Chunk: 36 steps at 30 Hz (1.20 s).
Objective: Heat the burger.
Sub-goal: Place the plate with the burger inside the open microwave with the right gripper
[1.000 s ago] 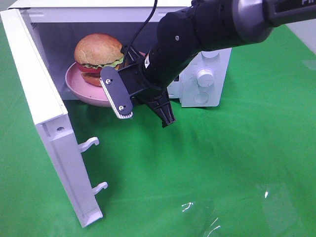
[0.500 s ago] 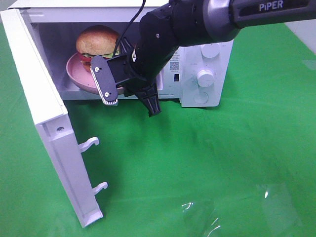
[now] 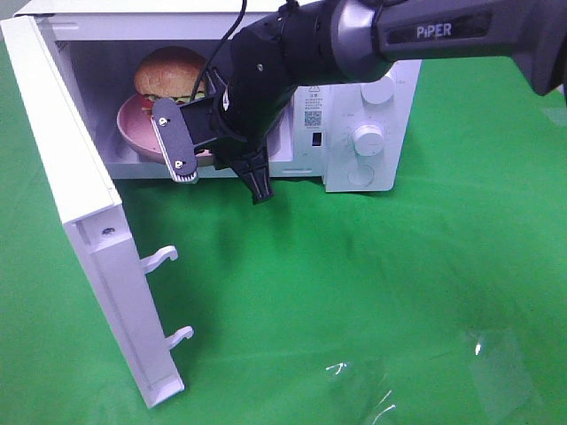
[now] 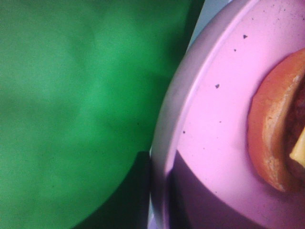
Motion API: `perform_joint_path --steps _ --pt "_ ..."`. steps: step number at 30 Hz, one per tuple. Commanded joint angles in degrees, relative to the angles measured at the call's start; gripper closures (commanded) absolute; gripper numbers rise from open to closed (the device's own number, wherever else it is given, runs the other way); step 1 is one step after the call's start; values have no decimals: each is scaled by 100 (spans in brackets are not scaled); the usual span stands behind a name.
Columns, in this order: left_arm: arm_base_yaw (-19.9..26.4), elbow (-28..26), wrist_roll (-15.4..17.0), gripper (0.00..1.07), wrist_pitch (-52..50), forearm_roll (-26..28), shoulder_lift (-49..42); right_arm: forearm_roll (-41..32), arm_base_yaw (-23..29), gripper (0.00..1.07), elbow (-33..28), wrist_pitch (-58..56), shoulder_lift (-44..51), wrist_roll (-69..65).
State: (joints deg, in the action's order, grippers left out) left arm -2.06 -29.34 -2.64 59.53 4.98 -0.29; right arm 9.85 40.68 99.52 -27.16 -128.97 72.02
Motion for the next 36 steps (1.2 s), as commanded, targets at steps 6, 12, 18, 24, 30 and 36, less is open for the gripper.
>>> perform_joint_path --steps 6,12,18,24,30,36 --pt "23 11 34 6 -23 -17 -109 80 -92 107 407 264 -201 -97" --pt "23 11 34 6 -23 -46 -109 172 -155 106 682 149 -418 -321" --pt "23 11 34 6 -23 -69 -109 206 -155 104 699 149 -453 -327" --pt "23 11 34 6 -23 -74 -109 275 -218 102 728 183 -453 -458" --pt "23 11 34 6 -23 -74 -109 395 -218 96 728 195 -453 -481" --pt "23 11 34 6 -23 -74 -109 390 -218 76 728 201 -453 -556"
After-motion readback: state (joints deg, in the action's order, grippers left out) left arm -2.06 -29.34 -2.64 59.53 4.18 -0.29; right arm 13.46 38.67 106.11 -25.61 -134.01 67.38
